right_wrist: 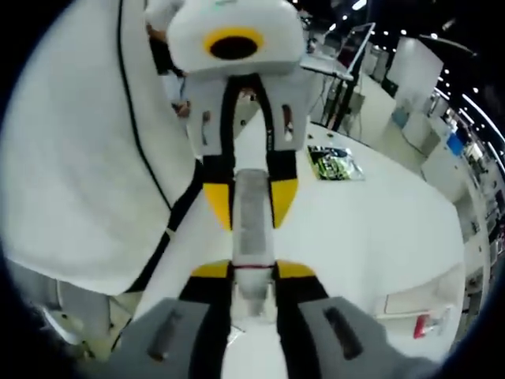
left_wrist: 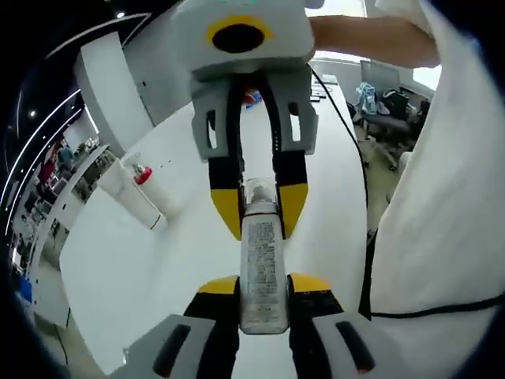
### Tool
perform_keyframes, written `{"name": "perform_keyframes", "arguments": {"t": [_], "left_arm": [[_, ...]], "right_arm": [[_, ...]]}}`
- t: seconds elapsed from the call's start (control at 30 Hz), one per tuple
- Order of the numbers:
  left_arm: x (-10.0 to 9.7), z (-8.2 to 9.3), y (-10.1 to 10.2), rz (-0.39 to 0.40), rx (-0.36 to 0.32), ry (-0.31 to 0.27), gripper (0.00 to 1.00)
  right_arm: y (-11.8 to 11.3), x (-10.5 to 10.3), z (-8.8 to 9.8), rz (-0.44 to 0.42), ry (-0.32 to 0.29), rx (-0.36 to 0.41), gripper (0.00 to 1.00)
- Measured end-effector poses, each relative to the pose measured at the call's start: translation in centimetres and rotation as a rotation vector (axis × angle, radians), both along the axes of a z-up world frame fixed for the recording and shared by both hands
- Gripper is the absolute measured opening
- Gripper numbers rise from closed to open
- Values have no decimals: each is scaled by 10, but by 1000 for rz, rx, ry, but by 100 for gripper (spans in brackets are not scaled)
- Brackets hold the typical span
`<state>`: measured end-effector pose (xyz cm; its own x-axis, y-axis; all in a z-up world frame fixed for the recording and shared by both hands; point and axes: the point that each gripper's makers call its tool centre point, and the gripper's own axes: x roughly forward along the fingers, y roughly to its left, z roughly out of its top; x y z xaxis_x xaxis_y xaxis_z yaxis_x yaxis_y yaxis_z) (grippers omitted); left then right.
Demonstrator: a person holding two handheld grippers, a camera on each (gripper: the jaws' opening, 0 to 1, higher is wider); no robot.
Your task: Arrange the skincare products in the storage area until every visible bottle or jar stands upright without overlapping.
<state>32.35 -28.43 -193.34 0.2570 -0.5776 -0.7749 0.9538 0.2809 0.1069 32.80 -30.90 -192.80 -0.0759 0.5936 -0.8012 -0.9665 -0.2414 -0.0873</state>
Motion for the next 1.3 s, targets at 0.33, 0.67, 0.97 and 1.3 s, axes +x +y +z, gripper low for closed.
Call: {"name": "perform_keyframes", "arguments": {"t": [0.33, 0.67, 0.97, 1.3], "left_arm": [[1, 5, -6, 36, -68, 68, 20], [2, -2, 0, 143, -114, 186, 19], [7, -12, 11, 393, -291, 411, 19], [11, -15, 17, 587, -501, 604, 19]], "right_arm": [[-3, 2, -2, -6, 11, -5, 19], [-5, 9, -10, -32, 33, -17, 22], [-8, 9, -16, -95, 87, -1, 26], [-7, 23, -7, -333, 218, 123, 37]]}}
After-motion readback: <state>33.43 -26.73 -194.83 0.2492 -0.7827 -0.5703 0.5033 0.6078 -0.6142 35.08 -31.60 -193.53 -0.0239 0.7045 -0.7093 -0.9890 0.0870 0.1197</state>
